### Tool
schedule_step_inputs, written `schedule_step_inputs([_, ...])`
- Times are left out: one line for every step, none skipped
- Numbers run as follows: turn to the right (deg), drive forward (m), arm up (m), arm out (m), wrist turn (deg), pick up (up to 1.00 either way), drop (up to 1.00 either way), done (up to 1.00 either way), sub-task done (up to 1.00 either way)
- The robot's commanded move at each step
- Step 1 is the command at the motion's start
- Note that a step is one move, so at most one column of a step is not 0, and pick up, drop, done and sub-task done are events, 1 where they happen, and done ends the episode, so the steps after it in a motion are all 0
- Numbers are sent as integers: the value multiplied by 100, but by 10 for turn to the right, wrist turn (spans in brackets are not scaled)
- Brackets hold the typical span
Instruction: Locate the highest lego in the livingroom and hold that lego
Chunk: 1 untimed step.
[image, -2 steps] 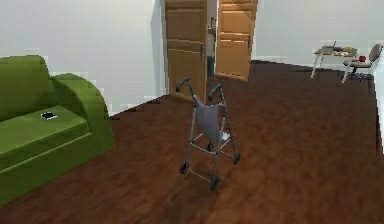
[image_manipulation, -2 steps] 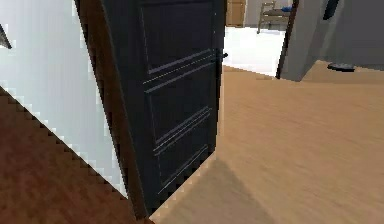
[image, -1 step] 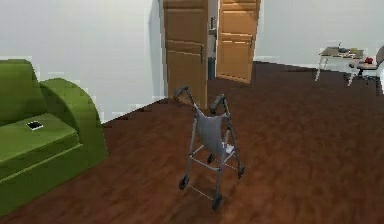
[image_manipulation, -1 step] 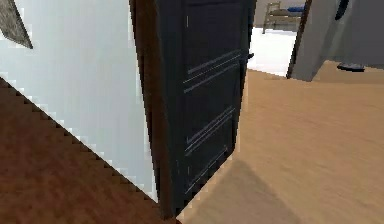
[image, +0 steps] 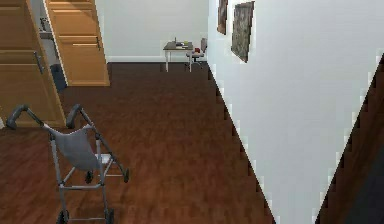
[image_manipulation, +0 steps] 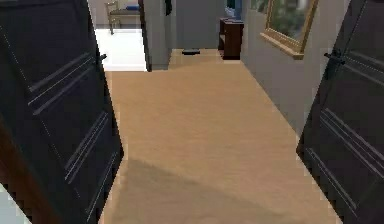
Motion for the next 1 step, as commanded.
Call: schedule_step_inputs([0, 100, 0, 0, 0, 0, 0, 0, 0])
